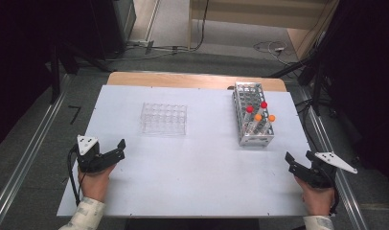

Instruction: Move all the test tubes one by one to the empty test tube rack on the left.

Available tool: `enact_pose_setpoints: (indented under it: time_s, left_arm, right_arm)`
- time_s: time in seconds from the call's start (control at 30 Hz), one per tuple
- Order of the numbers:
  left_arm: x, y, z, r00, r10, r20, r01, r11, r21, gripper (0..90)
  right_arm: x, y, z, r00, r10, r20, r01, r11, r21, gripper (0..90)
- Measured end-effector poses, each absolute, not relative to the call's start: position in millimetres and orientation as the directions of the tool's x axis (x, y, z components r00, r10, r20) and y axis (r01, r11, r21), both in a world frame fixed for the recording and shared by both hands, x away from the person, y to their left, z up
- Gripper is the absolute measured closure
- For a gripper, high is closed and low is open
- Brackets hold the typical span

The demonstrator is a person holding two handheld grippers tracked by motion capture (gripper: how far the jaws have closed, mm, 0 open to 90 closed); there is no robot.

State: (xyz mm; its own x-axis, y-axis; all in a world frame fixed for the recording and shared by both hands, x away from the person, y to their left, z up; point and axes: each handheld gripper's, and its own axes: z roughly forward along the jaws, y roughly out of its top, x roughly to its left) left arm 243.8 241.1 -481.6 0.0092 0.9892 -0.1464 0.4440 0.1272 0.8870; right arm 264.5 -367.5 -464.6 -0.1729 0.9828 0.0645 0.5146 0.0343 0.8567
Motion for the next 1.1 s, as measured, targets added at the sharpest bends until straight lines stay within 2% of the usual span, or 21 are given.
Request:
enact_pose_setpoints:
  time_s: [0.53,1.1]
  left_arm:
    - [245.5,237.6,-482.5,0.021,0.990,-0.140,0.445,0.116,0.888,5.8]
    - [247.0,234.7,-483.3,0.025,0.991,-0.130,0.446,0.105,0.889,5.8]
  right_arm:
    - [277.8,-348.2,-466.0,-0.232,0.972,0.048,0.520,0.082,0.850,20.6]
    - [288.0,-335.0,-456.3,-0.265,0.962,0.061,0.491,0.080,0.867,23.0]
